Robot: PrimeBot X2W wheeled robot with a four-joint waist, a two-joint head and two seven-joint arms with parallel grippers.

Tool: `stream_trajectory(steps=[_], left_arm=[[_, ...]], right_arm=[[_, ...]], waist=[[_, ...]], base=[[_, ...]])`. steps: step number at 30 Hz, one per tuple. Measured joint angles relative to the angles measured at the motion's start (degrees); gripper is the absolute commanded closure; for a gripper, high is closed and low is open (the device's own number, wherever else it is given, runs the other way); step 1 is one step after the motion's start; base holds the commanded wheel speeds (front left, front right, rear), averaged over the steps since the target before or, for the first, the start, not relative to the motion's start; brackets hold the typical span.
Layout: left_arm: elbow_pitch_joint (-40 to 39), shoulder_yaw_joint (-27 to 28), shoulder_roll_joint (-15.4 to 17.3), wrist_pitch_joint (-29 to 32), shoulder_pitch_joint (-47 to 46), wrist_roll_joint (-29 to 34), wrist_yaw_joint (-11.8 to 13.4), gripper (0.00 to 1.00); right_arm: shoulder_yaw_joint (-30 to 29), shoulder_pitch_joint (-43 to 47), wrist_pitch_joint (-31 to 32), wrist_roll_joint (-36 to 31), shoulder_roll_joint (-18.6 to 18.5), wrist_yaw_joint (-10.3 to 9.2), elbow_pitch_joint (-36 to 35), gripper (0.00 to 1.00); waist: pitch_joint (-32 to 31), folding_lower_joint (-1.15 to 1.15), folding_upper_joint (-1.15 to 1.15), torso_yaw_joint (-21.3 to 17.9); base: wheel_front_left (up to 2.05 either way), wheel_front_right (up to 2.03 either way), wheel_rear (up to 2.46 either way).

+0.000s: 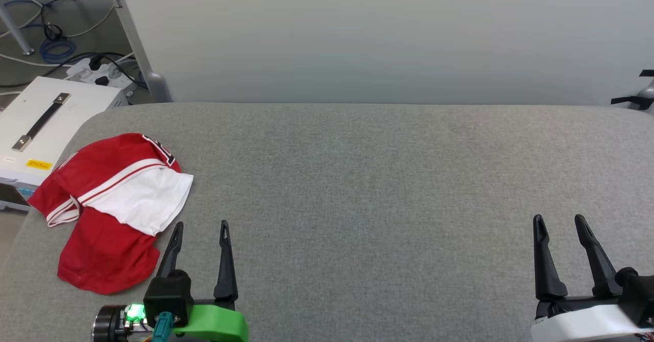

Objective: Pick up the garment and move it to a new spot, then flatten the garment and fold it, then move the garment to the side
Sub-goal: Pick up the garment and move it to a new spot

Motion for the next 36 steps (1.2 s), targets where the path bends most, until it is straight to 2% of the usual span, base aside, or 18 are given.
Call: stream_trajectory(steps=[13, 36], left_arm=[[0.1, 1.0, 0.0, -1.5, 0.0, -0.7, 0.7, 0.0], [0.4, 4.6, 0.0, -1.8, -1.0, -2.0, 2.0, 0.0]], right_arm=[[0.5, 0.4, -1.5, 0.9, 0.0, 0.0, -1.9, 0.0], [2.1, -0.1, -1.8, -0.4, 0.0, 0.0, -3.1, 0.0]], waist=[[0.5, 0.0, 0.0, 3.4], [3.6, 0.0, 0.0, 17.5]], base=[[0.0, 0.0, 0.0], [0.0, 0.0, 0.0]])
